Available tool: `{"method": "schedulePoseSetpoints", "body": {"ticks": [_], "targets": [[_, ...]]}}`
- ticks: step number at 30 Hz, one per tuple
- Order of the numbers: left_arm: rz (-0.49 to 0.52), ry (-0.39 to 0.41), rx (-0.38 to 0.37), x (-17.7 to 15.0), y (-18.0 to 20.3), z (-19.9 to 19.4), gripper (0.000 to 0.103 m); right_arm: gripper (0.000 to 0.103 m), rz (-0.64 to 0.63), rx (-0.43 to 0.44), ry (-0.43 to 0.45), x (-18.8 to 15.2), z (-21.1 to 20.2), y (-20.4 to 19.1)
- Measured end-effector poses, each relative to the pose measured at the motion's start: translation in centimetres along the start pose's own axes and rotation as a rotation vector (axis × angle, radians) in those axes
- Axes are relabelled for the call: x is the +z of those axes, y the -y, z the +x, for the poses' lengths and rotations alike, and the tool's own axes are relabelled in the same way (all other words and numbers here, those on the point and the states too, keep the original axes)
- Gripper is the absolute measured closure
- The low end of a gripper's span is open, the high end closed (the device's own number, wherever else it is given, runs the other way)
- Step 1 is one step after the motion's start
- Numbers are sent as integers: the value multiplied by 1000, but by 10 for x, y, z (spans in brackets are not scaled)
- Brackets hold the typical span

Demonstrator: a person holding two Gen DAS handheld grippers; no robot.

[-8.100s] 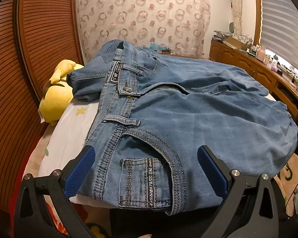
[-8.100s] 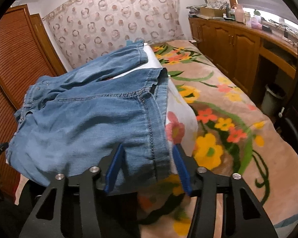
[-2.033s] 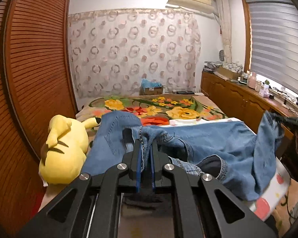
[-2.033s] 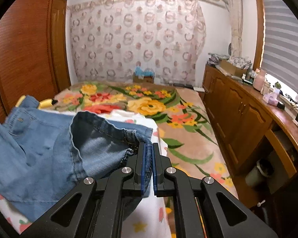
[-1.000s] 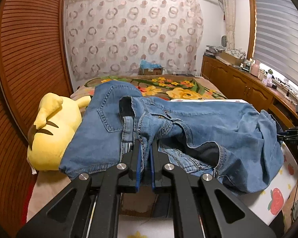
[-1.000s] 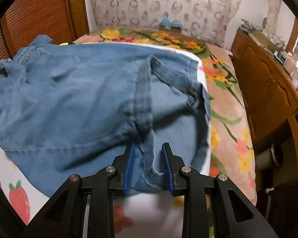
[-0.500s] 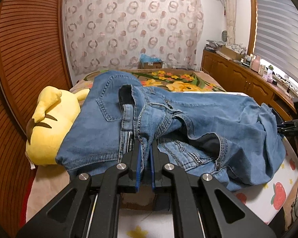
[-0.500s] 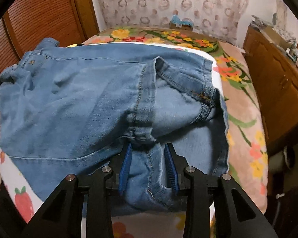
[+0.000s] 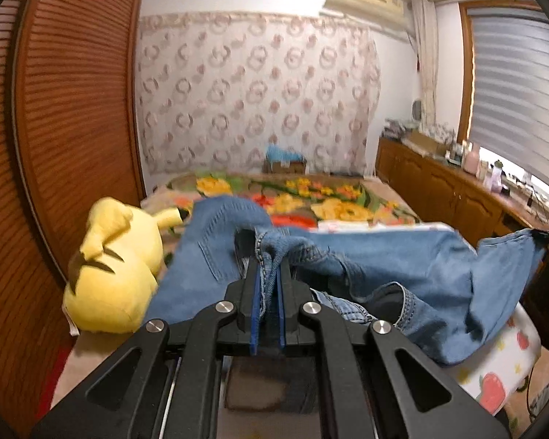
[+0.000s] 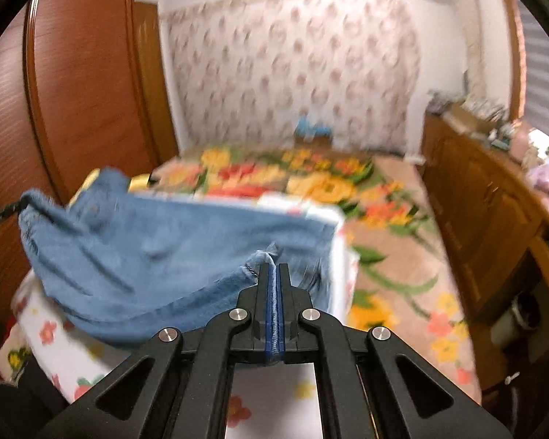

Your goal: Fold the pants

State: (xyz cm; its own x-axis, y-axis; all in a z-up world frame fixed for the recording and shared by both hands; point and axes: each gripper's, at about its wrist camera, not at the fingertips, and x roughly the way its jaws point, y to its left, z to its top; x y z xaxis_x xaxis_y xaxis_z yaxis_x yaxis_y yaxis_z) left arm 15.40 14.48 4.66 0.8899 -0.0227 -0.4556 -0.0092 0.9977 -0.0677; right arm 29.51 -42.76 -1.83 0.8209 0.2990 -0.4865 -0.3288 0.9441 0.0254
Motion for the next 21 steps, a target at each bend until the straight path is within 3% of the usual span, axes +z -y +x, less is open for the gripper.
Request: {"method": "schedulePoseSetpoints", "body": {"ticks": [4,8,13,21], "targets": [[-38,42,7,17,-15,-6,95,102,42,-42,110,6,-31,5],[-48,65,17,36,-24,8,95,102,38,-82,164,13,-25,3],[-25,44,38,53,-23,53,95,102,36,-137,154,14,3,-5],[-5,4,46,81,-20,123,95,102,18,-224,65,40,58,-33]]}}
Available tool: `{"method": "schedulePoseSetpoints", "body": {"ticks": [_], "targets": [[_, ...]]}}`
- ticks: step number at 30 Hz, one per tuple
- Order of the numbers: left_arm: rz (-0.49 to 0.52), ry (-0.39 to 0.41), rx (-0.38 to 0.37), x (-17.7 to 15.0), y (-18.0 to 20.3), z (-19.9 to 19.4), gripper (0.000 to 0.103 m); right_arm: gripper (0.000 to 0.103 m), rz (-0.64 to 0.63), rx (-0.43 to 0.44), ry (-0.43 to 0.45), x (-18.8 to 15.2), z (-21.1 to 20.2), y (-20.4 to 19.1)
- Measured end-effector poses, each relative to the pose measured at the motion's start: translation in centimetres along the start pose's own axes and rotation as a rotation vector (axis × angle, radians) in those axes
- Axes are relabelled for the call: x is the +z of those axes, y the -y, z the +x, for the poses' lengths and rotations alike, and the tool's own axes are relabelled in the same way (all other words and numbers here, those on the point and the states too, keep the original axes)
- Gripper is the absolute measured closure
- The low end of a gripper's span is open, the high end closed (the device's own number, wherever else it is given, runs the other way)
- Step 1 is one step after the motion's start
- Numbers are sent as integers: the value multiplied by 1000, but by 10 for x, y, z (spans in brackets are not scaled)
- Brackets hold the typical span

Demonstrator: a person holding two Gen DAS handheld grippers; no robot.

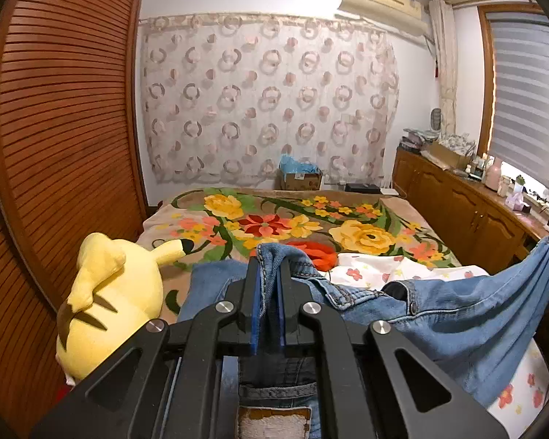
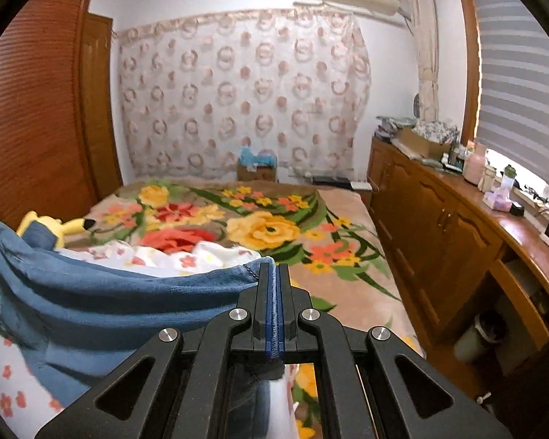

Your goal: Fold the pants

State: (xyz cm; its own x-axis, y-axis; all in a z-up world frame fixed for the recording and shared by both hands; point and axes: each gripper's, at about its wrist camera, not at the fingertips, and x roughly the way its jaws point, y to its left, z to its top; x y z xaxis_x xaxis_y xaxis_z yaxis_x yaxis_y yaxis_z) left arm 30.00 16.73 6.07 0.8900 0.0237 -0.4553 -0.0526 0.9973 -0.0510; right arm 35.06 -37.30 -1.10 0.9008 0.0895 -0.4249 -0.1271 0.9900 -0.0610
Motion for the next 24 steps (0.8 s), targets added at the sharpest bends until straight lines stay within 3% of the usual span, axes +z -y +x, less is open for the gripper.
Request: {"method": "schedulePoseSetpoints", "body": {"ticks": [7,13,17,18,21,23,24], "targets": [[31,-47,7,6,7,47,95,102,0,-37,-70,20,28,-9],[26,-119,-6,-3,6,65,94,102,5,-31,-150,32,33,-14],[50,-126,-7,-8,7,59,70,101,19,-19,-177,49,29,-12],[55,-129,-11,-9,7,55,60,100,20,-22,-180,51,26,-12],[61,-129,-11,-10,4,43,60,87,26,-30,-174,57,22,-10],[64,-140,-27,-11,4,39,59,66,27,-19,-168,60,12,-11],[68,-146,-33,-13,4,34,59,66,25,-15,-161,60,7,-11]]}}
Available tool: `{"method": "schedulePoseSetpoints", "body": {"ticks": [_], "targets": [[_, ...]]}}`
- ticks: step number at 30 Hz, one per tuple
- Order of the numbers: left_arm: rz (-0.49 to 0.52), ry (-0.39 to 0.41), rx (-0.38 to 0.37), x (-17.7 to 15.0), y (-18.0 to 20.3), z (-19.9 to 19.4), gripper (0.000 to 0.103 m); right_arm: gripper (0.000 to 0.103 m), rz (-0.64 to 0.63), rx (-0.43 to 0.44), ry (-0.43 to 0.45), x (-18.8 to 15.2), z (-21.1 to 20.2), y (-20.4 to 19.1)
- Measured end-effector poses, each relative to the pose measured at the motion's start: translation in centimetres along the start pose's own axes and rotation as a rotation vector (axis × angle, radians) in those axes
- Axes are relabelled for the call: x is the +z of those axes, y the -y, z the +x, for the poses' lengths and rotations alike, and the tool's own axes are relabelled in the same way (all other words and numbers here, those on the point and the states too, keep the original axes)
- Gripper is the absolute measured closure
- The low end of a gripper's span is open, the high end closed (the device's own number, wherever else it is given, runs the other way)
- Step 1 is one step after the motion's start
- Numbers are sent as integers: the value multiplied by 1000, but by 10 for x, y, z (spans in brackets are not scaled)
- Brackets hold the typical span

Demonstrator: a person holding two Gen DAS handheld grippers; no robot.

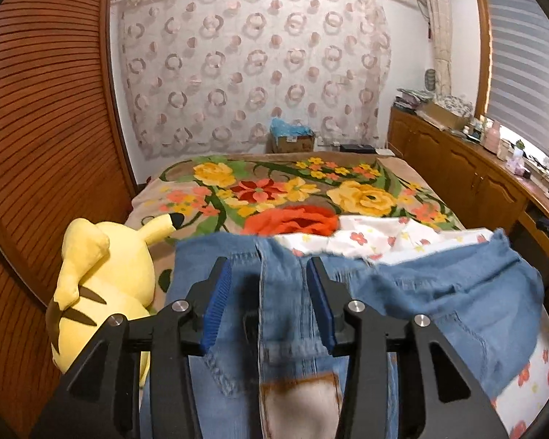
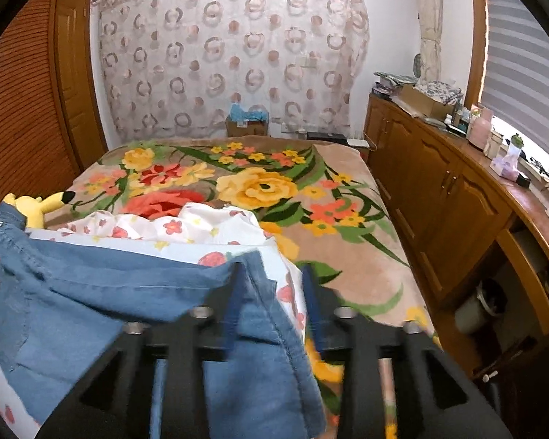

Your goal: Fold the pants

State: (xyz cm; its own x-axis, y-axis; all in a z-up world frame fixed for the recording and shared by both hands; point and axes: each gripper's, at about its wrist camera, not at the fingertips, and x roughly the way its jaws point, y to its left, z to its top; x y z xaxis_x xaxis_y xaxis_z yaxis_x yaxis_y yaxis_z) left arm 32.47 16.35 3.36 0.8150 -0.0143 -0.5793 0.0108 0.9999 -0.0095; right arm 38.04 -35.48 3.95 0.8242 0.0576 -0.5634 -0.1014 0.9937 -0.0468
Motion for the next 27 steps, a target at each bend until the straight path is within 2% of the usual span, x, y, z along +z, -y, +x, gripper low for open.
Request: {"method": "schedulePoseSetpoints", "body": {"ticks": [2,4,6,11,16,24,27], "targets": [[-1,-8,-19,-8,0,-9,58,65,-7,21,8,-5,-13,-1],[0,-28,-45,-17,3,-16,51,65,-11,38,9,-11,-27,-2],[1,-33,-49,-28,6,-22,20,65,-17,56,13,-20,-42,-2],[0,-37,-74,-50,15,-40,19,65,-19,106,2,-41,-69,0],[-22,-39,-107,-66,19,-53,19,65,-11,108,-29,-57,-84,12],[-43,-80,-131,-99,19,-59,19,65,50,131,-158,-89,-80,30],[-43,-101,-127,-109,19,-56,19,65,46,114,-211,-100,-71,34]]}}
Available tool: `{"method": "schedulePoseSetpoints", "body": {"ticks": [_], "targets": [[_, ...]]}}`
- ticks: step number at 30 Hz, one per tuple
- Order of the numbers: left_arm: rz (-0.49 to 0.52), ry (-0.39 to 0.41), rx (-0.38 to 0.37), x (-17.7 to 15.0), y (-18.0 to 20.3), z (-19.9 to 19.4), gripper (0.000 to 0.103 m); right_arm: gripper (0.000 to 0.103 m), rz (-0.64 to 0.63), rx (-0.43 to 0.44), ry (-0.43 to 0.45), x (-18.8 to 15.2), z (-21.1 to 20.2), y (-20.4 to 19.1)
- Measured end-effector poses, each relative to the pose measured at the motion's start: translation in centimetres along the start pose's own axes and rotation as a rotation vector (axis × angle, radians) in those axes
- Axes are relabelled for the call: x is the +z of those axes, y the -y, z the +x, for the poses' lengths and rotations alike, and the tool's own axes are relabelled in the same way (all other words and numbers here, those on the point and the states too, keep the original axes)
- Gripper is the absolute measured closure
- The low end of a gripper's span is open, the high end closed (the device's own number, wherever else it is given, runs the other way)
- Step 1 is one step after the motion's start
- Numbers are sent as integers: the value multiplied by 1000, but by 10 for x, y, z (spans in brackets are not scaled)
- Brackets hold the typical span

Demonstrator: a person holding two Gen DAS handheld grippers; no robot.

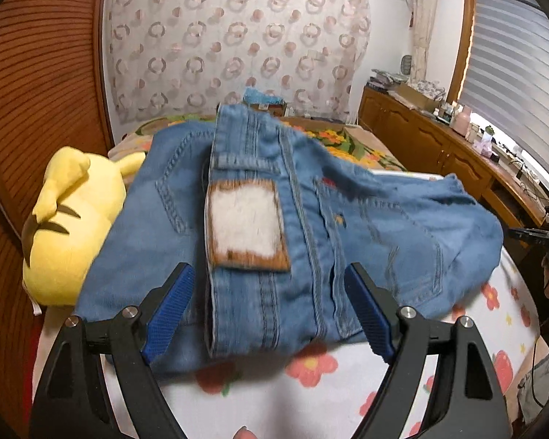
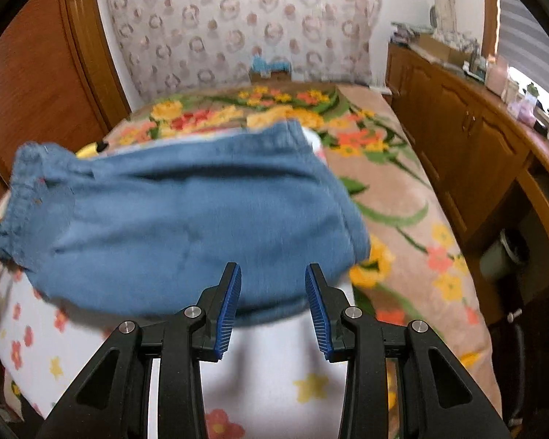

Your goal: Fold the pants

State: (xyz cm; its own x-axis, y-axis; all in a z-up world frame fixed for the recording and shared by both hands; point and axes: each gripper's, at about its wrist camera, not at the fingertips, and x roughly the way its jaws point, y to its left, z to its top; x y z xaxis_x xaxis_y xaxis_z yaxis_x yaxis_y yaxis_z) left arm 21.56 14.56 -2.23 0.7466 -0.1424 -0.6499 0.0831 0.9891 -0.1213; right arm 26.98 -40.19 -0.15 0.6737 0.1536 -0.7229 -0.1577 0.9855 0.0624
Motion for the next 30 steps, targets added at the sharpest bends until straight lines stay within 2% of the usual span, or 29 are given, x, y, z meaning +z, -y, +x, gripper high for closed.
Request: {"method": "schedulePoseSetpoints", "body": {"ticks": [4,9,14,23,30], "targets": [[0,-17,3,-9,1,3,19,65,42,-7,-46,-3,10,6],[7,-35,3,-17,4,8,19,64,93,39,-60,-4,7,11],[3,-52,10,-22,2,15,19,58,123,51,-82,1,14,12],[-6,-85,8,-29,-1,25,19,53,240,147,-57,5,30,20],[4,-96,18,-34,-1,28,19,52,308,197,-16,-4,36,28]]}}
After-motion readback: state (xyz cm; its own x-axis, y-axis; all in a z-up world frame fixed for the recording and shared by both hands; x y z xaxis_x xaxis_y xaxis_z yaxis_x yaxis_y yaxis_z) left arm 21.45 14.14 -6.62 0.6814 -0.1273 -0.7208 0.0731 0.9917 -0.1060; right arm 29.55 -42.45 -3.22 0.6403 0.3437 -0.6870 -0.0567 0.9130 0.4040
